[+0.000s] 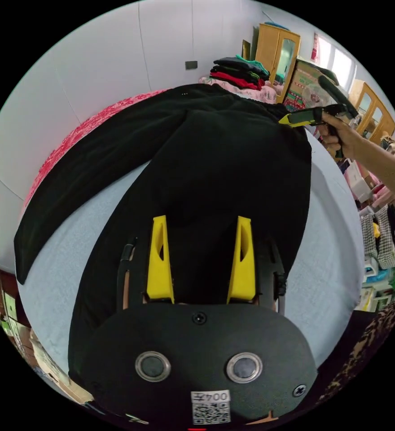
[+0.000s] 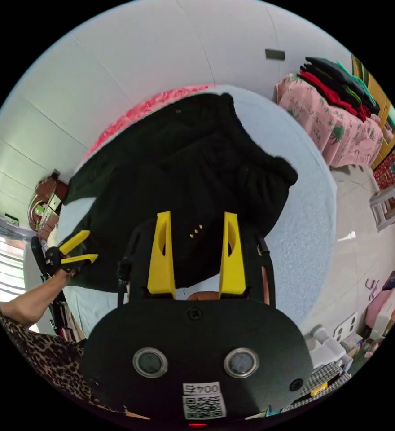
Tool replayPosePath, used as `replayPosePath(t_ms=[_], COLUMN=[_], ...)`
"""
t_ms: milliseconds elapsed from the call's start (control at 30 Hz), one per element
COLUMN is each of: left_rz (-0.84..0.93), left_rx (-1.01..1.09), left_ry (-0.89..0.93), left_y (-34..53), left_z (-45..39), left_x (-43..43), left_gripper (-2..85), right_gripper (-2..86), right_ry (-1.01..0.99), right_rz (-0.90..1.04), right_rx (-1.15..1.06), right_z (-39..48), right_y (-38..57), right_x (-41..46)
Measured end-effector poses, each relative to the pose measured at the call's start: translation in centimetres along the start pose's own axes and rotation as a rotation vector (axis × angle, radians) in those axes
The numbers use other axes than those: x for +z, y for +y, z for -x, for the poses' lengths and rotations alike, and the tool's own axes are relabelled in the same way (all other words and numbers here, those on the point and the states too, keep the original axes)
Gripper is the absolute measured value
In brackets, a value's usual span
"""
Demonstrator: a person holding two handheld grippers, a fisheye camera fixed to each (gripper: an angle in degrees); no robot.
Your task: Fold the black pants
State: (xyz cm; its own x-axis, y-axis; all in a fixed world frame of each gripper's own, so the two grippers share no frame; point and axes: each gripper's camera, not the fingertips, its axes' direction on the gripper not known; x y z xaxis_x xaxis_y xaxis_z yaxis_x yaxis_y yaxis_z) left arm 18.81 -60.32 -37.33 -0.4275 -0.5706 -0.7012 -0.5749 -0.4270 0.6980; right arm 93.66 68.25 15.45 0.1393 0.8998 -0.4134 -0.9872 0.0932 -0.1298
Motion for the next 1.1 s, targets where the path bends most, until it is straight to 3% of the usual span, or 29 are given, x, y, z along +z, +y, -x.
replayPosePath(t_ms=[167, 267, 500, 600, 767, 1100], left_rz=[-0.147, -0.119, -0.073, -0.084, -0.095, -0.094], left_rx=[-0.172, -0.204, -0.188, -0.21, -0.236, -0.247], left_ry=[0.135, 0.147, -0.013, 0.015, 0.046, 0.047], left_y=[0.9, 2.3, 1.9, 2.2, 2.7, 3.3], left_z=[4.3, 6.1, 4.4, 4.9, 5.6, 6.0], left_x=[-2.9, -0.7, -0.3, -0.2, 0.0, 0.9], left_gripper=[19.7, 17.5, 14.7, 14.2, 13.7, 13.2], right_gripper=[17.1, 17.0, 16.1, 16.0, 7.5, 7.6], right_ry=[-0.053, -0.082, -0.039, -0.035, -0.003, 0.091], right_rz=[-0.225, -0.257, -0.201, -0.172, -0.112, -0.021], right_rx=[-0.003, 0.013, 0.053, 0.097, 0.116, 0.051], right_z=[-0.4, -1.3, -3.8, -5.0, -6.2, -6.8], right_y=[-3.3, -7.7, -18.2, -21.4, -23.5, -25.4], right_x=[-3.2, -1.2, 6.0, 8.8, 13.0, 19.5])
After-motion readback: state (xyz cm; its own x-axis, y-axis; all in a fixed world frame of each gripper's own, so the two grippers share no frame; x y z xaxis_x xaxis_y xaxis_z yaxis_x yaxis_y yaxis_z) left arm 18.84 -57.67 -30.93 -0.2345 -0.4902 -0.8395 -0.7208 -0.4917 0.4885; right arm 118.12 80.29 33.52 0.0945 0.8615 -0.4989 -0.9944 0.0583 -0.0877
